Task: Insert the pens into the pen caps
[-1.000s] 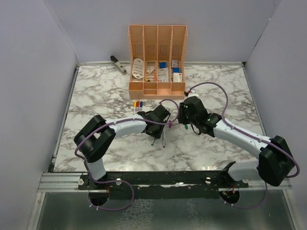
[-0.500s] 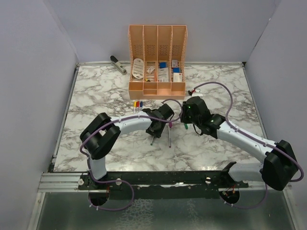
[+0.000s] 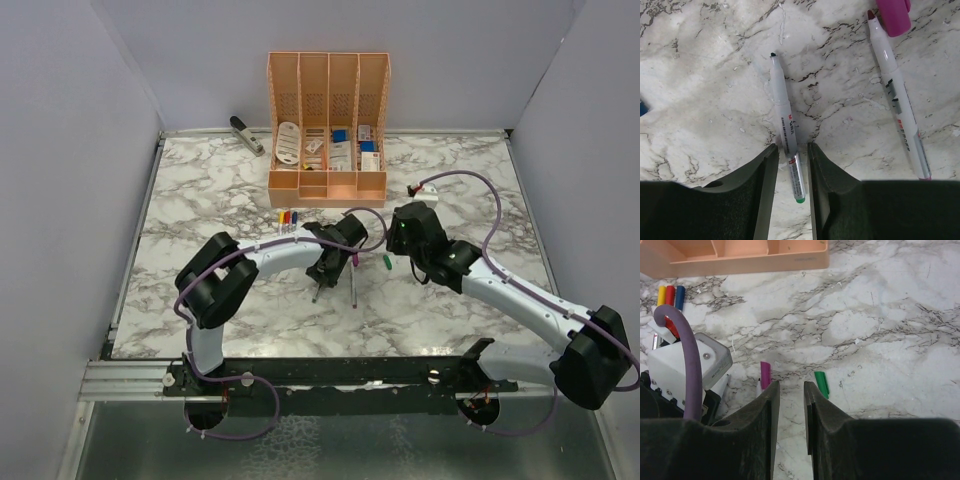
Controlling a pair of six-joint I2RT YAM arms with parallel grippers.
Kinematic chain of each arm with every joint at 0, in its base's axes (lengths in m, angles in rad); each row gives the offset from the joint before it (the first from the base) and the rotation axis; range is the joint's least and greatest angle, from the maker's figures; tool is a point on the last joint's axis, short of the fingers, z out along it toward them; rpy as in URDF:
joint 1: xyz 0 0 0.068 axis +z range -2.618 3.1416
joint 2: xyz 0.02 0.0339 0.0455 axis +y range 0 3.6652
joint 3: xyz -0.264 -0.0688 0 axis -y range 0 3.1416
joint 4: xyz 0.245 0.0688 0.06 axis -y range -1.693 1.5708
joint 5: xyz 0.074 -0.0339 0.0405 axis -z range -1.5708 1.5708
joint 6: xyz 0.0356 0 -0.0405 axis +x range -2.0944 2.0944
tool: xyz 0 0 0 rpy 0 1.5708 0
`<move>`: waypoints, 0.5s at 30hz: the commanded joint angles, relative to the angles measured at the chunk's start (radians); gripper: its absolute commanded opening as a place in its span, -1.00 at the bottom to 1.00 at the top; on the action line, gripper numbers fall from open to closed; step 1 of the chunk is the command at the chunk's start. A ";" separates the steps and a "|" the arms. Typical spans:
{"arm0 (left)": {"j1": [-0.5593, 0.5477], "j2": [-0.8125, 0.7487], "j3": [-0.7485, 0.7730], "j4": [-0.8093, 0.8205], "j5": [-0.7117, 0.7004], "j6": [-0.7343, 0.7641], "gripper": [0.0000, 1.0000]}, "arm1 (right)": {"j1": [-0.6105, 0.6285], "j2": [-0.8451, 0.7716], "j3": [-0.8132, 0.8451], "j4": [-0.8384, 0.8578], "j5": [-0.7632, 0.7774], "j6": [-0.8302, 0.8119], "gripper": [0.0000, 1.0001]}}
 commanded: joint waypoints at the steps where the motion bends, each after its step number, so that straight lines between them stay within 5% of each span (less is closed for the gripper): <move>1: 0.010 0.140 -0.049 -0.110 -0.034 0.045 -0.35 | 0.006 -0.023 0.016 -0.024 0.055 0.015 -0.48; 15: 0.064 0.142 -0.052 -0.085 0.070 0.093 -0.38 | 0.006 -0.013 0.037 -0.042 0.099 0.010 -0.48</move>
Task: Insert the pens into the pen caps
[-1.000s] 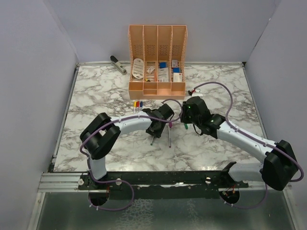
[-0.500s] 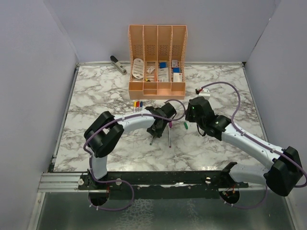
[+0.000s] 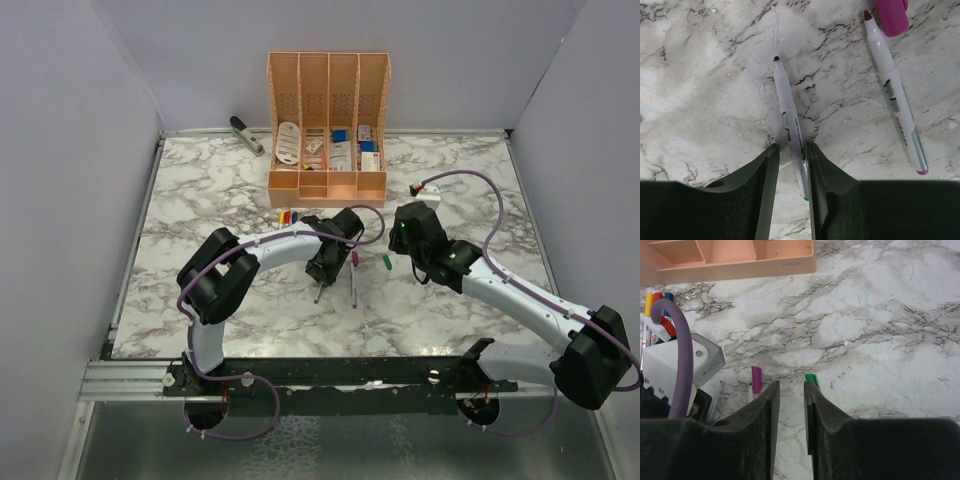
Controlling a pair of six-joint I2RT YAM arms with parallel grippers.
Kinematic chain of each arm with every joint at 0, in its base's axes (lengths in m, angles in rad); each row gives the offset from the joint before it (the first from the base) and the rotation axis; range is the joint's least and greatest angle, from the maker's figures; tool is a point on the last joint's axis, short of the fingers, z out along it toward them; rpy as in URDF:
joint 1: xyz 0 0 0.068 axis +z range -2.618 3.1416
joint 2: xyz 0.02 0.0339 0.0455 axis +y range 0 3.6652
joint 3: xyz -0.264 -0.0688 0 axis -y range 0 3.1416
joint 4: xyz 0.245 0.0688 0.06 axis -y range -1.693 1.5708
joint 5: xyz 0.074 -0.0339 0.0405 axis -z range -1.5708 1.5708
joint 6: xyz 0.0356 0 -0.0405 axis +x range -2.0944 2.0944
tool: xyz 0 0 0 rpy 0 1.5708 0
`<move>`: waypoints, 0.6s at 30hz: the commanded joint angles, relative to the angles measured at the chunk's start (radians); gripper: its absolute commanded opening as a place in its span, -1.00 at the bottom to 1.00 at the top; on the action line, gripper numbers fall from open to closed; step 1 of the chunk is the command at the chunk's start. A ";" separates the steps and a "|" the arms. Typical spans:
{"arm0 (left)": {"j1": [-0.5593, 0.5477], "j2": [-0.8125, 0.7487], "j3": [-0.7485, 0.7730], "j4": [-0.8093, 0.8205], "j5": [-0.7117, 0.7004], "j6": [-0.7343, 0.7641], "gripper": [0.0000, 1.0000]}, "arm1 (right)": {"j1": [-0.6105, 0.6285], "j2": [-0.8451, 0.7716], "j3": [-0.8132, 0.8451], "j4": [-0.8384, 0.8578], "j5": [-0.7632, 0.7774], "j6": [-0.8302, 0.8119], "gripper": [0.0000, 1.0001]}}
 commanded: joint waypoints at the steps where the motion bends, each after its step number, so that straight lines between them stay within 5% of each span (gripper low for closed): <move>1: 0.031 0.104 -0.096 -0.025 0.010 0.044 -0.38 | 0.006 -0.011 0.034 -0.023 0.048 0.014 -0.48; 18: 0.030 0.160 -0.105 0.002 0.085 0.048 -0.54 | 0.006 0.008 0.058 -0.041 0.081 0.037 -0.47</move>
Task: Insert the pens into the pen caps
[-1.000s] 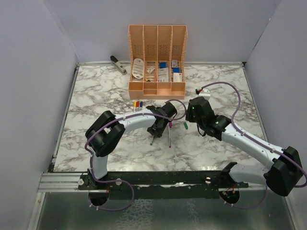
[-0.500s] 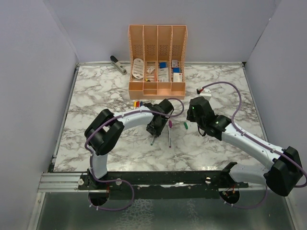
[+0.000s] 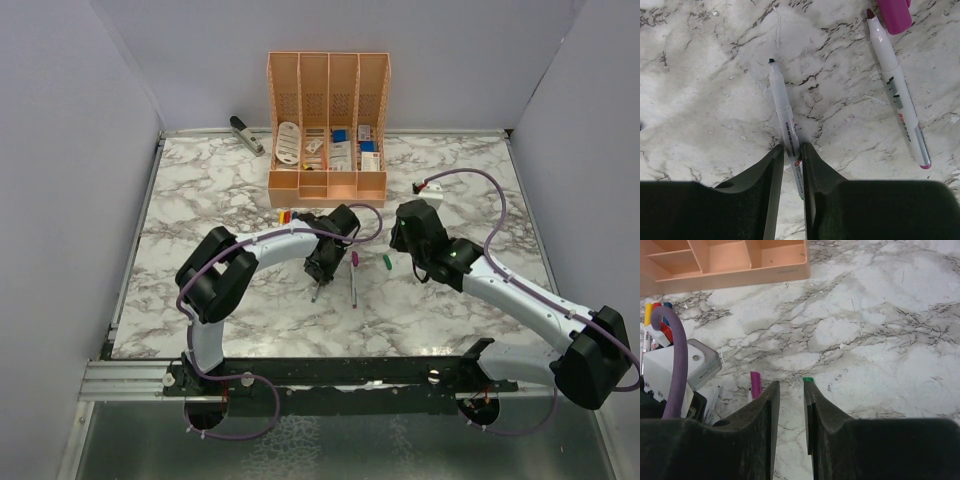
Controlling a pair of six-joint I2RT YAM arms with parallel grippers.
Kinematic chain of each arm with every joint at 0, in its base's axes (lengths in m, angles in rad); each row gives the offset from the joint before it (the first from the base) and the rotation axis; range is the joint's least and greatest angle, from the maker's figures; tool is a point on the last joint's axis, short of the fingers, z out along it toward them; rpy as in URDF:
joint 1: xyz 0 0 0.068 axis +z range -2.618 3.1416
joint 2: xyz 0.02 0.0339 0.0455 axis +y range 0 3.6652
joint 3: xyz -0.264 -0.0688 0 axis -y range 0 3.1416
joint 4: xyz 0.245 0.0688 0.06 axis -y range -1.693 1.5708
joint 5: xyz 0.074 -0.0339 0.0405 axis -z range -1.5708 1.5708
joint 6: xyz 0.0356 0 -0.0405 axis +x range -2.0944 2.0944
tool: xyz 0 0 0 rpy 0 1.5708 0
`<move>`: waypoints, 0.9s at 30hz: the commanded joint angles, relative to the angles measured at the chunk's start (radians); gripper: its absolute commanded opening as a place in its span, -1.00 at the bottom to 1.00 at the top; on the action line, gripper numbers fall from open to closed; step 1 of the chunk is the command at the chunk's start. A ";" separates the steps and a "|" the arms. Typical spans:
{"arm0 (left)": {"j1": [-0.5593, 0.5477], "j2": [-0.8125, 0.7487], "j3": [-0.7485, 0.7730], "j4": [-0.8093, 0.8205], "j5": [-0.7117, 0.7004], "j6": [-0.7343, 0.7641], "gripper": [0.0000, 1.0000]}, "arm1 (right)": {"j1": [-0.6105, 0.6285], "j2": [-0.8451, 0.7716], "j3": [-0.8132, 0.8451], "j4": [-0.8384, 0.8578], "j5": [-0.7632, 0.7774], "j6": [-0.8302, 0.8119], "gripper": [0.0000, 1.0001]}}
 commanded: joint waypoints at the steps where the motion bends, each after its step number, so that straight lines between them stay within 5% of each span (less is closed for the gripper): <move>1: 0.003 0.158 -0.091 -0.014 0.018 0.009 -0.54 | 0.006 0.008 0.039 -0.021 0.052 0.021 -0.47; 17: 0.003 0.264 -0.012 -0.053 0.064 0.044 -0.66 | 0.006 -0.003 0.042 -0.026 0.086 0.033 -0.47; 27: 0.003 0.281 -0.019 -0.053 0.067 0.047 -1.00 | 0.006 -0.023 0.021 -0.028 0.089 0.062 -0.47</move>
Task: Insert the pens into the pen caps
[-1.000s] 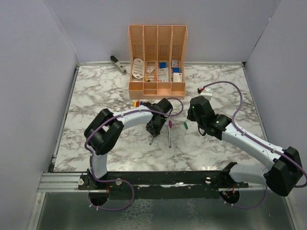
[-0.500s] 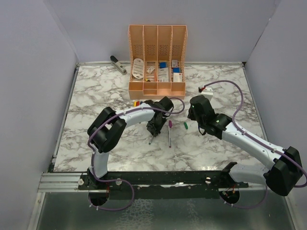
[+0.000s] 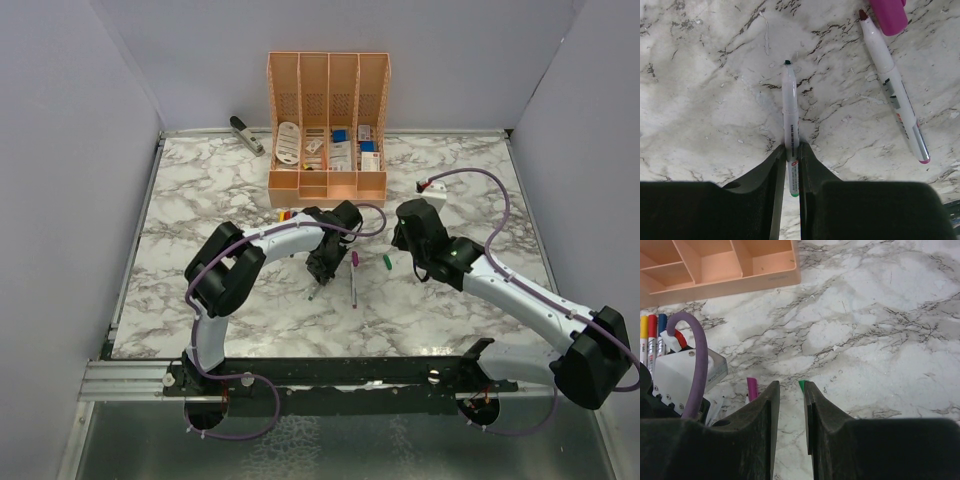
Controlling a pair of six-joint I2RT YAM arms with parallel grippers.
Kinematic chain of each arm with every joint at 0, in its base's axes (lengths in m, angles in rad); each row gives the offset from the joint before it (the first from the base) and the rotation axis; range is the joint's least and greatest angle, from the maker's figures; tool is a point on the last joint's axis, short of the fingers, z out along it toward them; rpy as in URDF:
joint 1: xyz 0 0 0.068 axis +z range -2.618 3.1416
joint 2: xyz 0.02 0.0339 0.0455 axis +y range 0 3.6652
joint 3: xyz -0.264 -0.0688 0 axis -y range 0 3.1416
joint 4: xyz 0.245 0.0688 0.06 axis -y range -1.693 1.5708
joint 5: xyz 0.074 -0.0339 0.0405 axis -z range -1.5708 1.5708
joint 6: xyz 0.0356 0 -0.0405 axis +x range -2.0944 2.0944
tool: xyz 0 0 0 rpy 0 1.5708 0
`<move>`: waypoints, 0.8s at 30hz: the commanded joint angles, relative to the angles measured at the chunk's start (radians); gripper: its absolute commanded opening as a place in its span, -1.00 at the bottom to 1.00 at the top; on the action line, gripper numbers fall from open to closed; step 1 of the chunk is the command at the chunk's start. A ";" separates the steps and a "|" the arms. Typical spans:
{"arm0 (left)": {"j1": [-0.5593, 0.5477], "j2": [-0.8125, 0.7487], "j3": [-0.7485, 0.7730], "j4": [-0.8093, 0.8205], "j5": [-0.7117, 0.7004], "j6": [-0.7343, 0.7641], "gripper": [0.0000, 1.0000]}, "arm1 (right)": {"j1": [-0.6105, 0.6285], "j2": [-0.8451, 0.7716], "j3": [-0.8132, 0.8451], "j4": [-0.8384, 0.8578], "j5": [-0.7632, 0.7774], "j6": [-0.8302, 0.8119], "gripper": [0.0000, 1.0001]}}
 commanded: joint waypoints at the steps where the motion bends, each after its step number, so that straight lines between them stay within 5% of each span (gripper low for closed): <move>1: -0.008 0.208 -0.117 0.044 0.012 0.009 -1.00 | 0.006 -0.026 0.002 -0.007 0.040 0.032 -0.47; 24: 0.015 -0.268 -0.108 0.086 -0.161 -0.022 -1.00 | -0.003 0.163 -0.007 -0.107 0.028 0.089 -0.36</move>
